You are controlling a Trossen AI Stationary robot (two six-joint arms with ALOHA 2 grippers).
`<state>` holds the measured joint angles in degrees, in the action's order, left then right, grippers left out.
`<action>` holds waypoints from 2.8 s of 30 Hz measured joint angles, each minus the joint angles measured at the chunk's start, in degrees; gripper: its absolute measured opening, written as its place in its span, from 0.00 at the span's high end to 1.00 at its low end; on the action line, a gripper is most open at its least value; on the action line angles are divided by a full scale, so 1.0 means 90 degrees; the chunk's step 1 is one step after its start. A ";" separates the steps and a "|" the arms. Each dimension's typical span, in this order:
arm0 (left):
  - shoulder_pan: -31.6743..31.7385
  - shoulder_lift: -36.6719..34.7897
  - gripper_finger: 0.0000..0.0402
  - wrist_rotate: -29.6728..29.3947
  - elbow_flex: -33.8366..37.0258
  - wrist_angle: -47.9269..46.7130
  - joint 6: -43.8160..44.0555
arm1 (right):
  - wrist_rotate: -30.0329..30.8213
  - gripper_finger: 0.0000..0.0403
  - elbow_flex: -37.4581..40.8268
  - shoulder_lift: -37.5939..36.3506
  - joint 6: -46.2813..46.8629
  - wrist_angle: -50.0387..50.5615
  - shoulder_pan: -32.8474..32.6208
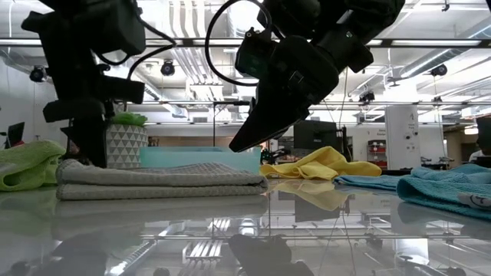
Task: Fold microfiber towels
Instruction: Fold the gray microfiber towel
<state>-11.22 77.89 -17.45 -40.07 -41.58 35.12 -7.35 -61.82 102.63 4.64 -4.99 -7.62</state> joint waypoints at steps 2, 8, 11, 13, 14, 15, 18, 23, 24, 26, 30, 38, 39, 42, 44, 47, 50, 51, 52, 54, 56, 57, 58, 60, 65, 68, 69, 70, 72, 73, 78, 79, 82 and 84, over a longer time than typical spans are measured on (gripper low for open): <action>0.0000 0.0080 1.00 0.0000 0.0000 0.0024 0.0060 | 0.0000 0.87 0.0000 0.0000 -0.0019 -0.0001 0.0000; 0.0000 0.0148 1.00 0.0000 -0.0046 0.0060 0.0066 | -0.0001 0.87 0.0000 0.0000 -0.0188 -0.0001 0.0000; 0.0000 0.0100 1.00 0.0014 -0.0081 0.0029 0.0065 | -0.0002 0.87 0.0000 0.0000 -0.0349 0.0000 0.0020; 0.0000 0.0047 1.00 0.0023 -0.0157 -0.0048 0.0065 | -0.0007 0.87 -0.0012 0.0000 -0.0465 0.0002 0.0046; 0.0000 0.0017 0.99 0.0024 -0.0208 -0.0112 0.0065 | -0.0007 0.87 -0.0028 0.0000 -0.0524 0.0004 0.0063; 0.0000 -0.0002 0.97 0.0026 -0.0259 -0.0187 0.0065 | -0.0005 0.87 -0.0043 0.0000 -0.0587 -0.0002 0.0080; 0.0000 -0.0077 0.92 0.0027 -0.0374 -0.0332 0.0068 | -0.0002 0.87 -0.0070 0.0000 -0.0672 -0.0008 0.0135; 0.0000 -0.0129 0.83 0.0068 -0.0537 -0.0645 0.0072 | 0.0000 0.87 -0.0070 0.0000 -0.0676 -0.0027 0.0251; 0.0000 -0.0129 0.82 0.0080 -0.0585 -0.0690 0.0082 | -0.0002 0.87 -0.0070 0.0000 -0.0624 -0.0048 0.0273; 0.0000 -0.0129 0.80 0.0202 -0.0709 -0.0686 0.0193 | -0.0002 0.87 -0.0070 0.0000 -0.0446 -0.0127 0.0342; -0.0069 -0.0129 0.79 0.0512 -0.1031 -0.0600 0.0612 | 0.0002 0.86 -0.0070 -0.0007 -0.0037 -0.0290 0.0461; -0.1167 -0.0134 0.79 0.0468 -0.1078 0.0673 0.0850 | -0.0008 0.71 -0.0070 -0.0007 0.1110 -0.0287 0.0517; -0.1315 -0.0112 0.79 0.0358 -0.1004 0.0914 0.0879 | -0.0007 0.68 -0.0070 -0.0007 0.1259 -0.0287 0.0517; -0.1652 0.0018 0.79 -0.0079 -0.0847 0.1311 0.0986 | -0.0009 0.61 -0.0070 -0.0007 0.1679 -0.0286 0.0517; -0.1751 0.0127 0.79 -0.0269 -0.0745 0.1482 0.1128 | -0.0007 0.57 -0.0070 -0.0007 0.1972 -0.0270 0.0517; -0.1785 0.0275 0.79 -0.0279 -0.0584 0.1626 0.1338 | -0.0007 0.52 -0.0070 -0.0007 0.2261 -0.0244 0.0517; -0.1785 0.0442 0.79 -0.0284 -0.0505 0.1649 0.1387 | -0.0006 0.49 -0.0070 -0.0010 0.2422 -0.0168 0.0517; -0.1785 0.0494 0.79 -0.0284 -0.0500 0.1629 0.1367 | -0.0007 0.48 -0.0070 -0.0010 0.2445 -0.0113 0.0517; -0.1785 0.0533 0.79 -0.0284 -0.0500 0.1655 0.1343 | -0.0006 0.48 -0.0070 -0.0010 0.2516 -0.0062 0.0517; -0.1783 0.0599 0.79 -0.0279 -0.0500 0.1650 0.1248 | -0.0007 0.48 -0.0070 -0.0010 0.2707 0.0083 0.0517; -0.1783 0.0653 0.79 -0.0270 -0.0500 0.1650 0.1226 | -0.0002 0.48 -0.0070 -0.0010 0.2826 0.0293 0.0520; -0.1783 0.0680 0.79 -0.0267 -0.0500 0.1645 0.1227 | -0.0001 0.48 -0.0070 -0.0010 0.2849 0.0412 0.0519; -0.1785 0.0697 0.79 -0.0258 -0.0500 0.1617 0.1226 | 0.0000 0.48 -0.0070 -0.0010 0.2909 0.0501 0.0518; -0.1792 0.0754 0.79 -0.0240 -0.0502 0.1523 0.1228 | 0.0001 0.48 -0.0070 -0.0010 0.3108 0.0585 0.0536; -0.1792 0.1052 0.79 -0.0242 -0.0500 0.1236 0.1224 | 0.0035 0.48 -0.0070 -0.0010 0.3346 0.0575 0.0648; -0.1792 0.1232 0.79 -0.0243 -0.0500 0.1236 0.1224 | 0.0360 0.48 -0.0070 -0.0010 0.3398 0.0572 0.0680; -0.1792 0.1290 0.79 -0.0251 -0.0502 0.1240 0.1224 | 0.0439 0.48 -0.0069 -0.0010 0.3394 0.0570 0.0680; -0.1792 0.1333 0.79 -0.0273 -0.0503 0.1258 0.1224 | 0.0492 0.48 -0.0068 -0.0010 0.3383 0.0566 0.0679; -0.1792 0.1379 0.79 -0.0282 -0.0513 0.1260 0.1227 | 0.0537 0.48 -0.0063 -0.0010 0.3378 0.0540 0.0675; -0.1793 0.1397 0.79 -0.0285 -0.0520 0.1262 0.1228 | 0.0552 0.48 -0.0063 -0.0010 0.3378 0.0522 0.0676; -0.1792 0.1365 0.79 -0.0280 -0.0515 0.1255 0.1233 | 0.0681 0.48 -0.0051 0.0105 0.3382 0.0442 0.0684; -0.1792 0.1359 0.79 -0.0274 -0.0517 0.1243 0.1233 | 0.0702 0.48 -0.0049 0.0187 0.3402 0.0390 0.0686; -0.1792 0.1357 0.79 -0.0270 -0.0517 0.1243 0.1251 | 0.0707 0.48 -0.0044 0.0441 0.3432 0.0180 0.0702; -0.1792 0.1365 0.79 -0.0270 -0.0517 0.1242 0.1332 | 0.0702 0.48 -0.0049 0.0544 0.3545 0.0014 0.0726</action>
<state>-27.35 90.17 -19.88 -44.73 -30.39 47.10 -1.04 -62.26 107.52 36.54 -4.86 -1.08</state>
